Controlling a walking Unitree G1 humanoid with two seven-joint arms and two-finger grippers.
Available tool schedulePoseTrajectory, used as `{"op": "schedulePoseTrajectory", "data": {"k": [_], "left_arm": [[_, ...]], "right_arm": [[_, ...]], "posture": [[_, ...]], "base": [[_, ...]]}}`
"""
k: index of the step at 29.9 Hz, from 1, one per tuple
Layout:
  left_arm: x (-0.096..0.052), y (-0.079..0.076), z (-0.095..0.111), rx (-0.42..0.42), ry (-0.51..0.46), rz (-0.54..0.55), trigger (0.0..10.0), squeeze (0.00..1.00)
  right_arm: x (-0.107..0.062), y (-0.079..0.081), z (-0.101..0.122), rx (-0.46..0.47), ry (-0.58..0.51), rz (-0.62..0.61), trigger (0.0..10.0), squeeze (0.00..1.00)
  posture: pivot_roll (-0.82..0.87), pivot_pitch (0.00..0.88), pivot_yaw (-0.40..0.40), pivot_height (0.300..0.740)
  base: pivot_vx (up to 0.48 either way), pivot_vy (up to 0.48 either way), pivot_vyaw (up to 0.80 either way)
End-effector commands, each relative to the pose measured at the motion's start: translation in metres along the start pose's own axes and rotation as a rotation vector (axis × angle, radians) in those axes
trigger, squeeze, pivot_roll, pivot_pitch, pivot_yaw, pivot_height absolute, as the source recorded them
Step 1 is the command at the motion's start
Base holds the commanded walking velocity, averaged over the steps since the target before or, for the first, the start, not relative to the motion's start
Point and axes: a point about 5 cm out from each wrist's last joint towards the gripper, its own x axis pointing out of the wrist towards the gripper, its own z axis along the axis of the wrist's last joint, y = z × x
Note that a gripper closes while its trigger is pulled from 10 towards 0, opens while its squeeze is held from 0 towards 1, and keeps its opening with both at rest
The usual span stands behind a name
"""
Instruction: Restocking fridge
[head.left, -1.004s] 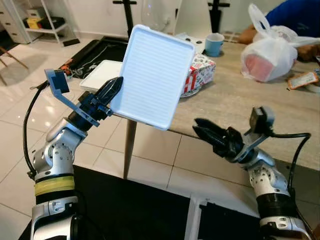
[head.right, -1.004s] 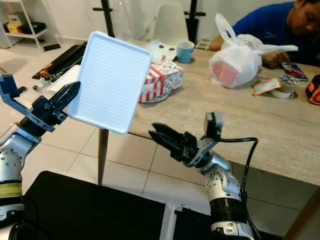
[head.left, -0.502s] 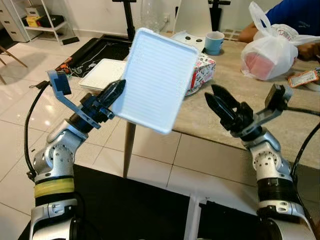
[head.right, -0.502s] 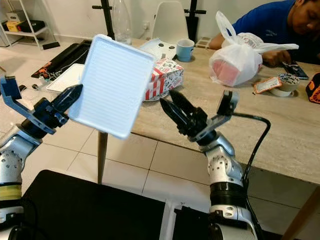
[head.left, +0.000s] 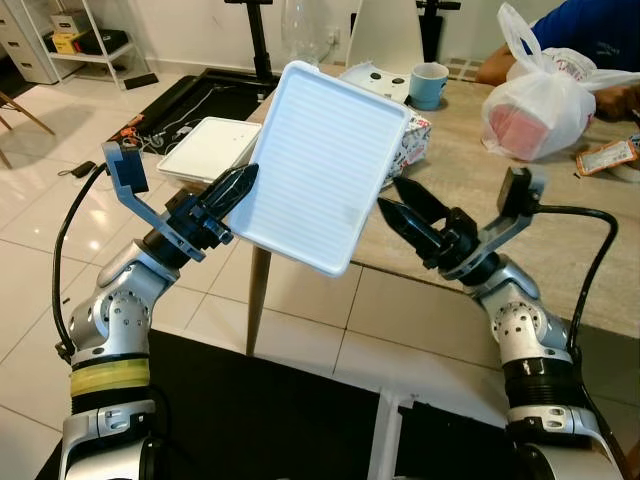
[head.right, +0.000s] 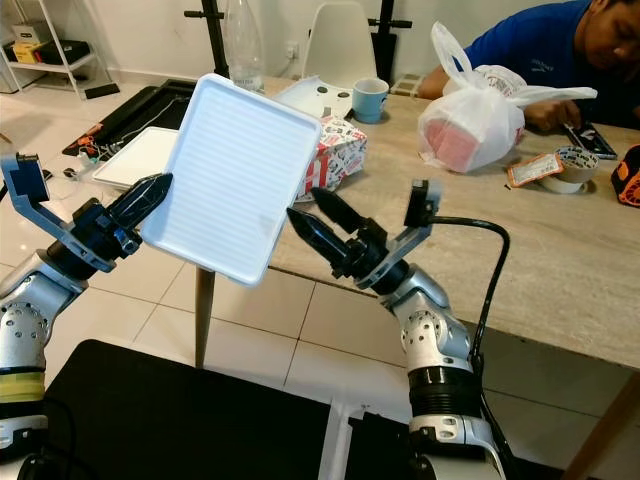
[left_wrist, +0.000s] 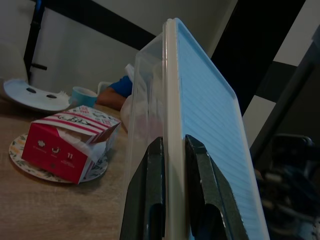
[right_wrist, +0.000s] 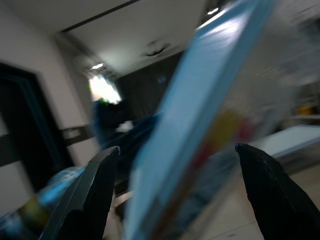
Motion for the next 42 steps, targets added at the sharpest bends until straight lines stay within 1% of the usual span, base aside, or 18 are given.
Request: {"op": "schedulePoseTrajectory", "data": {"k": [1,4,5,6,7,9,11,14,18,23,24,26,27,28,31,38,41,42], "left_arm": [[0.000,-0.005,0.007,0.020,-0.036,-0.041,10.0,0.00],[0.000,-0.005,0.008,0.023,-0.037,-0.043,10.0,0.00],[-0.001,-0.006,0.009,0.026,-0.041,-0.051,10.0,0.00],[-0.001,-0.006,0.009,0.026,-0.041,-0.051,10.0,0.00],[-0.001,-0.007,0.009,0.026,-0.043,-0.056,10.0,0.00],[-0.001,-0.007,0.009,0.026,-0.043,-0.056,10.0,0.00],[-0.001,-0.008,0.008,0.024,-0.046,-0.067,10.0,0.00],[-0.001,-0.010,0.008,0.024,-0.048,-0.077,10.0,0.00],[-0.001,-0.012,0.009,0.023,-0.048,-0.093,10.0,0.00],[-0.001,-0.014,0.007,0.019,-0.045,-0.114,10.0,0.00],[-0.001,-0.014,0.007,0.018,-0.044,-0.115,10.0,0.00],[-0.001,-0.015,0.007,0.018,-0.044,-0.115,10.0,0.00],[-0.001,-0.015,0.006,0.016,-0.045,-0.120,10.0,0.00],[-0.001,-0.015,0.006,0.016,-0.045,-0.120,10.0,0.00],[-0.002,-0.017,0.004,0.014,-0.033,-0.135,10.0,0.00],[-0.004,-0.016,0.003,0.014,-0.031,-0.137,10.0,0.00],[-0.005,-0.015,0.003,0.016,-0.032,-0.133,10.0,0.00],[-0.005,-0.013,0.003,0.022,-0.033,-0.113,10.0,0.00]], "right_arm": [[0.005,0.006,-0.002,0.012,0.019,0.052,10.0,1.00],[0.007,0.003,-0.004,0.030,0.036,0.027,10.0,1.00],[0.010,-0.003,-0.009,0.048,0.068,-0.030,10.0,0.00],[0.010,-0.003,-0.009,0.048,0.068,-0.030,10.0,0.00],[0.012,-0.006,-0.011,0.052,0.085,-0.061,10.0,0.00],[0.012,-0.006,-0.011,0.052,0.085,-0.061,10.0,0.00],[0.015,-0.012,-0.014,0.068,0.102,-0.116,10.0,0.00],[0.017,-0.013,-0.014,0.084,0.102,-0.142,10.0,0.00],[0.019,-0.012,-0.014,0.110,0.093,-0.144,10.0,0.00],[0.024,-0.007,-0.018,0.141,0.089,-0.097,10.0,0.00],[0.024,-0.005,-0.018,0.138,0.086,-0.084,6.2,0.00],[0.024,-0.005,-0.018,0.134,0.084,-0.077,6.2,0.00],[0.024,-0.003,-0.017,0.140,0.071,-0.063,0.0,0.00],[0.024,-0.003,-0.017,0.140,0.071,-0.063,0.0,0.00],[0.022,0.005,-0.011,0.158,0.016,0.000,0.0,0.00],[0.022,0.009,-0.006,0.169,-0.017,0.025,0.0,0.00],[0.021,0.008,-0.006,0.166,-0.015,0.015,0.0,0.00],[0.020,0.006,-0.006,0.164,-0.014,0.002,0.0,0.00]], "posture": [[-0.06,0.000,0.018,0.740],[-0.06,0.000,0.018,0.740],[-0.06,0.000,0.016,0.740],[-0.06,0.000,0.016,0.740],[-0.06,0.000,0.016,0.740],[-0.06,0.000,0.016,0.740],[-0.06,0.000,0.017,0.740],[-0.06,0.000,0.017,0.740],[-0.06,0.000,0.017,0.740],[-0.07,0.000,0.017,0.740],[-0.07,0.000,0.017,0.740],[-0.07,0.000,0.017,0.740],[-0.07,0.000,0.017,0.740],[-0.07,0.000,0.017,0.740],[-0.07,0.000,0.016,0.740],[-0.07,0.000,0.018,0.740],[-0.07,0.000,0.018,0.740],[-0.07,0.000,0.018,0.740]], "base": [[0.000,0.000,0.00],[0.000,0.000,0.00],[0.000,0.000,0.00],[0.000,0.000,0.00],[0.000,0.000,0.00],[0.000,0.000,0.00],[0.000,0.000,0.00],[0.000,0.000,0.00],[0.000,0.000,0.00],[0.000,0.000,0.00],[0.000,0.000,0.00],[0.000,0.000,0.00],[0.000,0.000,0.00],[0.000,0.000,0.00],[0.000,0.000,0.00],[0.000,0.000,0.00],[0.000,0.000,0.00],[0.000,0.000,0.00]]}}
